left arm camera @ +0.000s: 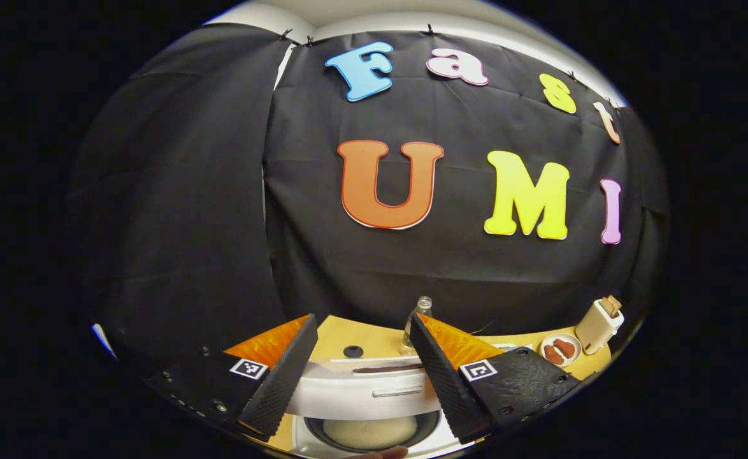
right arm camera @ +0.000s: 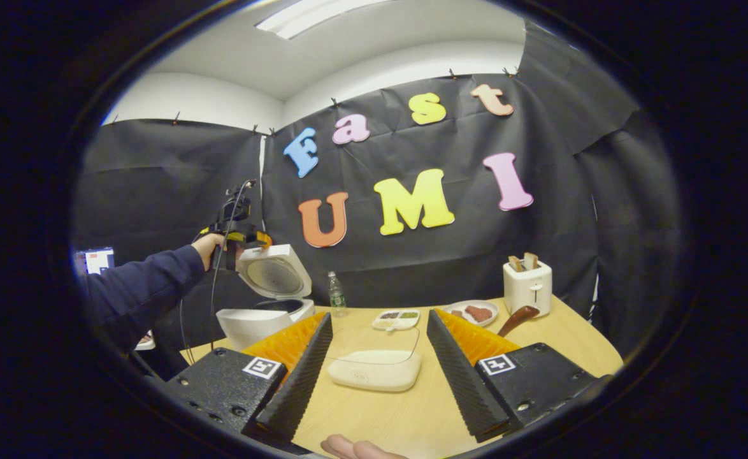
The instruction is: Close the left gripper, press the button to open the rice cooker; take a wooden spoon from the chopstick holder with the right hand, scoop a spoonful of rice and pour it into the rice cooker, then put the wooden spoon back into the chopstick holder.
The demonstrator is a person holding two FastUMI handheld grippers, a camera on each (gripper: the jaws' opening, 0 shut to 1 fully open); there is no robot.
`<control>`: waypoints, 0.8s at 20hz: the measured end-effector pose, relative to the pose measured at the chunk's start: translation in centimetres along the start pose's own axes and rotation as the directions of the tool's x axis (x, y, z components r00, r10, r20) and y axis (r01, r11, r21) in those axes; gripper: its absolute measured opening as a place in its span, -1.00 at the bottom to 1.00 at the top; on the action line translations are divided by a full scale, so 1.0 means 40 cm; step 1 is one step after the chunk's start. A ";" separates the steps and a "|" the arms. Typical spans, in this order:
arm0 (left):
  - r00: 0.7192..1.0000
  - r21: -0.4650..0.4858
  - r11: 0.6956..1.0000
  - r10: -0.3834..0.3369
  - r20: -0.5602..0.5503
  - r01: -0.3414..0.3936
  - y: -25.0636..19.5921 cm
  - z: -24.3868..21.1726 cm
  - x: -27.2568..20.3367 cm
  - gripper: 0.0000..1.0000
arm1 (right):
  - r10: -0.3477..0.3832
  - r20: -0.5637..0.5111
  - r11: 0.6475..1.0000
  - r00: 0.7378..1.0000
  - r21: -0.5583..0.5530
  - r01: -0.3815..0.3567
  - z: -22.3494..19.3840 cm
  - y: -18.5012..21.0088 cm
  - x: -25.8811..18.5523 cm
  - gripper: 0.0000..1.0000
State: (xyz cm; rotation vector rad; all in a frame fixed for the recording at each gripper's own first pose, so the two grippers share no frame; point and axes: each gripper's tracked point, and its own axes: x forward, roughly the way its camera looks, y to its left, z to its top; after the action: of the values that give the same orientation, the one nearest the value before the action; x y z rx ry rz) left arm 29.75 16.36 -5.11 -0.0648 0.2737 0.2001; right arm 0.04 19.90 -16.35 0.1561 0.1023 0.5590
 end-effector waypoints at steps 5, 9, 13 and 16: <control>0.996 -0.007 1.000 -0.005 -0.090 0.004 -0.005 -0.119 -0.033 0.85 | -0.013 -0.031 1.000 0.999 0.013 0.014 -0.023 0.004 -0.047 0.94; 0.987 0.000 1.000 0.001 -0.162 -0.001 -0.011 -0.199 -0.061 0.87 | -0.030 0.004 1.000 1.000 0.010 0.030 -0.012 0.008 -0.098 0.95; 0.981 0.042 0.999 0.010 -0.195 -0.002 -0.022 -0.272 -0.093 0.89 | -0.015 0.014 1.000 1.000 0.017 0.014 -0.022 0.039 -0.146 0.94; 0.975 0.023 1.000 0.003 -0.221 0.002 -0.020 -0.307 -0.115 0.89 | -0.012 0.013 1.000 1.000 0.004 0.012 -0.031 0.049 -0.176 0.94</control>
State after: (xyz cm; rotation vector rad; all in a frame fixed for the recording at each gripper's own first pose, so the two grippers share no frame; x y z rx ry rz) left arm 22.37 13.60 -15.63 -0.0644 0.4975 0.1906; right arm -7.06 17.91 -16.84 0.1631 0.0920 0.5461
